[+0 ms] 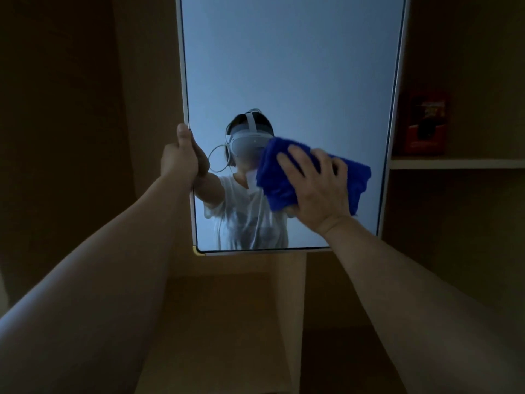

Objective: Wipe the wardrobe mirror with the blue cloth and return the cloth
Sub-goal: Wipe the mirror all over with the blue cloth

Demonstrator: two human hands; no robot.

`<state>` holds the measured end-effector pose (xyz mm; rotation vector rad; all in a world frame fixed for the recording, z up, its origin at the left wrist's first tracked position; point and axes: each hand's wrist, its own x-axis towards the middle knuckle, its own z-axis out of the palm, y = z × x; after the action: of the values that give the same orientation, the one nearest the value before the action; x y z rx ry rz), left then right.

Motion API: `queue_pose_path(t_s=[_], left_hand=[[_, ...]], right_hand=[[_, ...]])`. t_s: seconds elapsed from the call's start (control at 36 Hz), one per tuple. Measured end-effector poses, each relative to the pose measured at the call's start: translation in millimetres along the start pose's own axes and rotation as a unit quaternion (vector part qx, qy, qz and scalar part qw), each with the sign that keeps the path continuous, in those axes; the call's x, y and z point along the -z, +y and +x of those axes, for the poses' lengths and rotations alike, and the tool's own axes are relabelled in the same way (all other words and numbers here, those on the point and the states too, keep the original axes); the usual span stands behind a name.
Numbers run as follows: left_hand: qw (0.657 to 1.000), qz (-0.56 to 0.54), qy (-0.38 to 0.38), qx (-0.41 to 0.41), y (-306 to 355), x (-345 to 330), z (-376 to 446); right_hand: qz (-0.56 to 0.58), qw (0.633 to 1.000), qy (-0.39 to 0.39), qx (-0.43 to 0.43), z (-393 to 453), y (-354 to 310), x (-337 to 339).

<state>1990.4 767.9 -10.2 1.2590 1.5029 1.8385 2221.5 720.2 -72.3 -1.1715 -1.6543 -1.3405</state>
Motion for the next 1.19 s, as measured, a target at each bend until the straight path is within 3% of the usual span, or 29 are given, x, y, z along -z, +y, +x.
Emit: queue_pose_path(t_s=[0.22,0.36,0.61,0.81,1.08,1.19], left_hand=[[1.000,-0.006,0.004,0.006,3,1,-3],[1.000,0.006,0.003,-0.005,2,1,-3],[1.000,0.006,-0.003,-0.017,2,4,-5],[1.000,0.003,-0.005,-0.020,3,5,-9],[1.000,-0.023,-0.002,-0.004,6,4,-15],[0.996,-0.067,-0.048,0.045,-16,4,-22]], right_hand=[[0.013,0.990,-0.022,-0.136,54,11,10],[0.015,0.990,0.001,-0.143,48,5,9],[0.004,0.997,0.045,-0.065,2,-16,-2],[0.037,0.982,-0.007,-0.186,76,-2,18],[0.019,0.993,-0.007,-0.112,12,-30,7],[0.044,0.996,-0.006,-0.081,-25,-51,0]])
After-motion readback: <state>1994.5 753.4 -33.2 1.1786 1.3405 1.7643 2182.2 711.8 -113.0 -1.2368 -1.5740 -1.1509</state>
